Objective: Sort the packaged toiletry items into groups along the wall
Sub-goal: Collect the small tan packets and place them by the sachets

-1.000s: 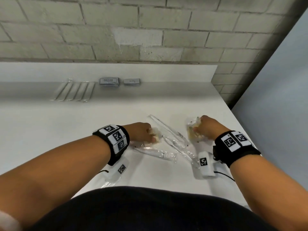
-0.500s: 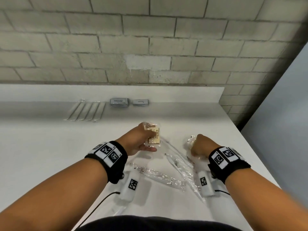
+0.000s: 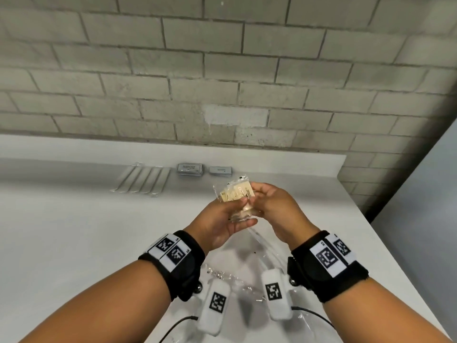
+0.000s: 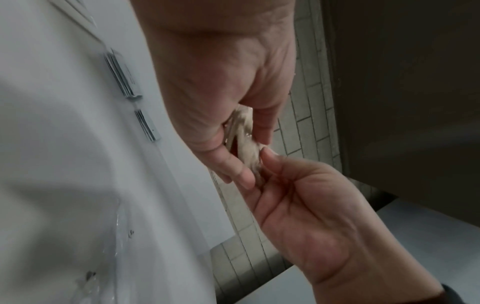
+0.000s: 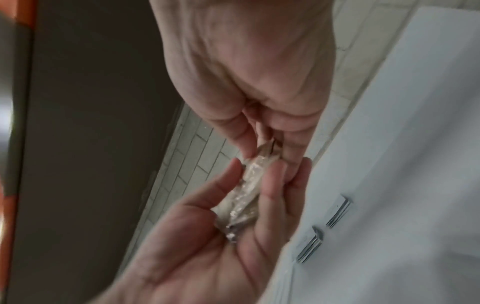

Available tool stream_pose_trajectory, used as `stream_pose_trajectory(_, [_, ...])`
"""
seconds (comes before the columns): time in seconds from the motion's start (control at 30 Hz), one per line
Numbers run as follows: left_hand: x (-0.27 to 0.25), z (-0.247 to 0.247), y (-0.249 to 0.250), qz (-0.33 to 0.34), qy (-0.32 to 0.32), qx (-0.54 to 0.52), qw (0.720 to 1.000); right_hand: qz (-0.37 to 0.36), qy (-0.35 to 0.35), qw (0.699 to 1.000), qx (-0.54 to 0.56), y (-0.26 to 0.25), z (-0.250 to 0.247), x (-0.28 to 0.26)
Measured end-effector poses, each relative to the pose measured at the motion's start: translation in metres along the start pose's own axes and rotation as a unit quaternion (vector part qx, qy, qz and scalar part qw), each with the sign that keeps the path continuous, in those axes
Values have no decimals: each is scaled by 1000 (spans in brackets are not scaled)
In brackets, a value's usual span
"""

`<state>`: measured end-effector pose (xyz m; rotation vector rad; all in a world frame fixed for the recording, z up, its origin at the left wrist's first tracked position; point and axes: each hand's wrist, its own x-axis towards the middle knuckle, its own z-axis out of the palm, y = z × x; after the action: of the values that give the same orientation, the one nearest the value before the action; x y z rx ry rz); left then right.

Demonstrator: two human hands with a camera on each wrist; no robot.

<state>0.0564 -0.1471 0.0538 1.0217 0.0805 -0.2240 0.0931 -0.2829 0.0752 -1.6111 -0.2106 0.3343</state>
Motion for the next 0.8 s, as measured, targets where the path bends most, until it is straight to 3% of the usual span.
stream_pose_trajectory(0.17, [-5, -1, 6, 12, 5, 16, 1000, -77, 74, 992, -70, 0, -5, -5])
stream_pose_trajectory(0.53, [-5, -2, 12, 11, 65, 1, 998, -25, 51, 998, 6, -7, -26, -13])
stream_pose_trajectory(0.7, [-5, -3, 14, 14, 54, -15, 998, 5, -3, 1000, 0, -8, -27, -12])
stream_pose_trajectory(0.8, [-2, 1, 15, 13, 64, -12, 998, -85, 28, 996, -29, -8, -26, -13])
